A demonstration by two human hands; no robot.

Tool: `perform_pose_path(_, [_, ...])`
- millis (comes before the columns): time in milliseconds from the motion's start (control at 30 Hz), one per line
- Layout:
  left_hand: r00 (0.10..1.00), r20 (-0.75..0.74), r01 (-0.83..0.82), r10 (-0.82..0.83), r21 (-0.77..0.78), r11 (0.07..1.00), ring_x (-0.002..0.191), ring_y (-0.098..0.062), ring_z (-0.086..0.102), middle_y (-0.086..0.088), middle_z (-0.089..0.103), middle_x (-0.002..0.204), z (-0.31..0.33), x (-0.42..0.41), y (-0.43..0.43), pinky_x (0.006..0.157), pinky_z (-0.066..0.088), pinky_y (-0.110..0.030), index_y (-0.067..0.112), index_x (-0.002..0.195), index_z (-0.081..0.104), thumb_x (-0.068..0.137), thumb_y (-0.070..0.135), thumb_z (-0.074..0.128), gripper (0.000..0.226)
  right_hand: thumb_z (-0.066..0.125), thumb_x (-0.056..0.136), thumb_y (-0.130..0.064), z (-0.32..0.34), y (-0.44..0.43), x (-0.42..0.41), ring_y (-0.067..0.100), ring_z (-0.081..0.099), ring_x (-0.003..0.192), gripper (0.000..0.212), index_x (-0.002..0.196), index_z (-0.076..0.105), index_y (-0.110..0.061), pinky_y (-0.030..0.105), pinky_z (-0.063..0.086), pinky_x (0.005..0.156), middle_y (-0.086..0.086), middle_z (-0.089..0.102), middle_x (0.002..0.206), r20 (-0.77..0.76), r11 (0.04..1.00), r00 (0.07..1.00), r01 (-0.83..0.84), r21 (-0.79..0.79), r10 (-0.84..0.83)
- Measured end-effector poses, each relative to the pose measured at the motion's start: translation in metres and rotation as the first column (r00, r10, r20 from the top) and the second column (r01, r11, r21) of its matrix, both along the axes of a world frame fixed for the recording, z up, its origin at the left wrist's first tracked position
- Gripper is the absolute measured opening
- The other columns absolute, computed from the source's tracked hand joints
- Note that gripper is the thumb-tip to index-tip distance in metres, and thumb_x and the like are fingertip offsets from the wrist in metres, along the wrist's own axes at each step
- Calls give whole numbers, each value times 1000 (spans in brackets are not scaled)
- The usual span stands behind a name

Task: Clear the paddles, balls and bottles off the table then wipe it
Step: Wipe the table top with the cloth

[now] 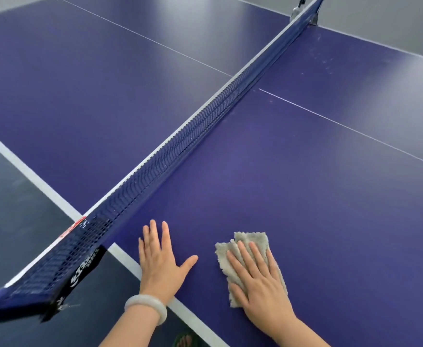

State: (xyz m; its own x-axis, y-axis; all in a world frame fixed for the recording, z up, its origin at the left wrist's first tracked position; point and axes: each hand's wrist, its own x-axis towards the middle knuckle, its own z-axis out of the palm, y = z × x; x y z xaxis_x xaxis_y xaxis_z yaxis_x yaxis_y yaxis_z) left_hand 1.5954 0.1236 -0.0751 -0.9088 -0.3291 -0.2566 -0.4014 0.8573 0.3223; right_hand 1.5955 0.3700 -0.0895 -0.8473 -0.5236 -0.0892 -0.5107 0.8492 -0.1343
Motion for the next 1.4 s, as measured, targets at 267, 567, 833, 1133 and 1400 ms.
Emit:
perform_pose_path(267, [980, 174, 93, -98, 35, 995, 137, -26, -42, -8, -47, 147, -2, 5, -27, 116, -21, -43, 14, 141, -39, 79, 80, 44, 123, 16, 99, -53, -4, -28, -102, 22, -10, 150, 61, 155, 0, -35, 51, -8, 119, -5, -8, 164, 109, 878, 873, 463, 120, -475])
perform_pose_path(567, [970, 212, 124, -118, -12, 992, 136, -26, -42, -9, -49, 142, -4, 3, -28, 114, -21, -43, 16, 138, -41, 79, 82, 41, 121, 17, 97, -61, 5, -122, -90, 26, -24, 147, 63, 153, -5, -42, 56, -17, 115, -4, -23, 161, 174, 979, 966, 180, 92, -194])
perform_pose_path(833, [968, 222, 131, -120, -34, 991, 146, -31, -28, -14, -31, 157, 3, 1, -25, 119, -12, -44, 13, 150, -25, 81, 79, 44, 118, 23, 99, -55, -10, -63, 35, 24, -3, 151, 65, 156, 11, -27, 51, 3, 118, 1, 3, 164, -2, 930, 931, 365, 50, -366])
perform_pose_path(1133, [839, 121, 535, -530, -2, 845, 149, -28, -18, -9, -15, 163, 24, 53, 78, 123, -3, -42, 16, 156, -4, 99, 50, 44, 82, 13, 101, -54, -11, -8, 133, 23, 6, 151, 62, 156, 16, -26, 49, 12, 118, 1, 8, 164, 10, 837, 838, 543, 66, -545])
perform_pose_path(1400, [739, 150, 667, -657, -19, 745, 151, -29, -8, -11, -2, 163, 29, 104, 165, 124, 2, -42, 13, 156, 2, 100, 45, 45, 77, 36, 99, -44, -6, 60, 198, 20, 42, 131, 39, 132, 50, -27, 36, 35, 103, -8, 45, 144, 49, 546, 570, 805, -231, -820])
